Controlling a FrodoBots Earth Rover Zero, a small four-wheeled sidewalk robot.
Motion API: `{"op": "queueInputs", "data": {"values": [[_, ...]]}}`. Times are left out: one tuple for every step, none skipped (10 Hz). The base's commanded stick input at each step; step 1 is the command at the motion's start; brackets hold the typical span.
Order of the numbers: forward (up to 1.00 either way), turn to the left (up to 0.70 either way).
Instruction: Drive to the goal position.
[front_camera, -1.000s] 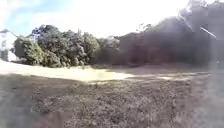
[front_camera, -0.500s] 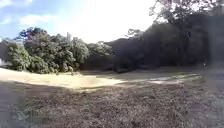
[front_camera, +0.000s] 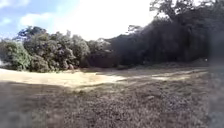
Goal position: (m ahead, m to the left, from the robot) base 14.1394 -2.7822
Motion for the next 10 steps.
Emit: {"op": "queueInputs", "data": {"values": [[0.7, 0.35], [0.7, 0.35], [0.7, 0.35], [0.7, 0.0], [0.7, 0.0], [0.7, 0.0], [0.7, 0.0], [0.7, 0.0], [0.7, 0.0], [0.7, 0.0]]}}
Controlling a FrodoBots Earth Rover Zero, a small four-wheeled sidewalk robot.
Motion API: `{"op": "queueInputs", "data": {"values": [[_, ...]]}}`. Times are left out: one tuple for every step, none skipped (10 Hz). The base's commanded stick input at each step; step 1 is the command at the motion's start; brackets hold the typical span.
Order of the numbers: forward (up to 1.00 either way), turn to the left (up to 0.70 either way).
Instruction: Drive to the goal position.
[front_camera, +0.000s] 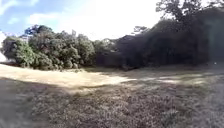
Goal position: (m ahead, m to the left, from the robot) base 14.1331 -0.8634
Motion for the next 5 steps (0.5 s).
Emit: {"op": "queueInputs", "data": {"values": [[0.7, 0.0], [0.7, 0.0], [0.7, 0.0], [0.7, 0.0], [0.7, 0.0]]}}
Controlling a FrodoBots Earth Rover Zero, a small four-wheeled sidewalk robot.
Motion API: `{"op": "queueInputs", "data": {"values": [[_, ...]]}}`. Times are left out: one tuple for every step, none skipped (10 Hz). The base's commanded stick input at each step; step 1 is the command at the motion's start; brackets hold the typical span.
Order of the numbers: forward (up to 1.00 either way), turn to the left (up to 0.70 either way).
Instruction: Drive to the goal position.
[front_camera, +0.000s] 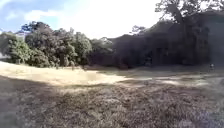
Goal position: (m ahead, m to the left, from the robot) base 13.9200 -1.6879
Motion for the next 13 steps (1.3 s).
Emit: {"op": "queueInputs", "data": {"values": [[0.7, 0.0], [0.7, 0.0], [0.7, 0.0], [0.7, 0.0], [0.7, 0.35], [0.7, 0.35], [0.7, 0.35], [0.7, 0.35], [0.7, 0.35], [0.7, 0.35], [0.7, 0.35], [0.7, 0.35], [0.7, 0.0]]}}
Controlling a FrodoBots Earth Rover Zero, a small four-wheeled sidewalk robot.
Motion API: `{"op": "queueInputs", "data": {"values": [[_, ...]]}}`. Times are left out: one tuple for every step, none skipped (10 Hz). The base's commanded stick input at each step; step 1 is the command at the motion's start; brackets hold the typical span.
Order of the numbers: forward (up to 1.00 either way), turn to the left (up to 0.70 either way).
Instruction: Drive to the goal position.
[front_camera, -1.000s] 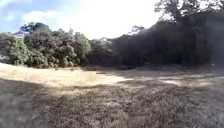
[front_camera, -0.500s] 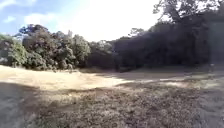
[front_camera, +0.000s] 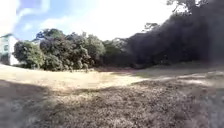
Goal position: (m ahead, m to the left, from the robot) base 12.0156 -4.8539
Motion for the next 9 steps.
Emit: {"op": "queueInputs", "data": {"values": [[0.7, 0.0], [0.7, 0.0], [0.7, 0.0], [0.7, 0.0], [0.7, 0.0], [0.7, 0.0], [0.7, 0.0], [0.7, 0.0], [0.7, 0.0]]}}
